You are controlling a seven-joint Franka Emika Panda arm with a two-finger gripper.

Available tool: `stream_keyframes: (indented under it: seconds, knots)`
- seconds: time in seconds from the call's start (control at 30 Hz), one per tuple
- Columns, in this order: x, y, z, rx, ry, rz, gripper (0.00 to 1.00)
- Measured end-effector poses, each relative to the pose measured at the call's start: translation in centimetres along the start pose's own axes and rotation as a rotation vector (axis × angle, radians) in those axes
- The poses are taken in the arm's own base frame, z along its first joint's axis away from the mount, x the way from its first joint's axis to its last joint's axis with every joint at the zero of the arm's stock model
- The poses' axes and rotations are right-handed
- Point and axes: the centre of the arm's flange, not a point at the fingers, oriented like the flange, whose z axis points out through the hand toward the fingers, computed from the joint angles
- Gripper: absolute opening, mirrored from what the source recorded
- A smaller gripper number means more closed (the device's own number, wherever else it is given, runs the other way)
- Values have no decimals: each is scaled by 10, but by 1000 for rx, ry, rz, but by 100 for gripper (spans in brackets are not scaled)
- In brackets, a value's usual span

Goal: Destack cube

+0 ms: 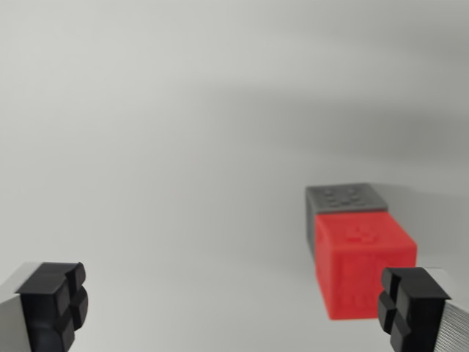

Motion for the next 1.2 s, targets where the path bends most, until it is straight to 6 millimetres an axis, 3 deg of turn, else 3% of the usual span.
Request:
stream_keyframes:
  seconds: [1.2]
  knots:
    - [12, 115, 90, 7, 22, -112, 100]
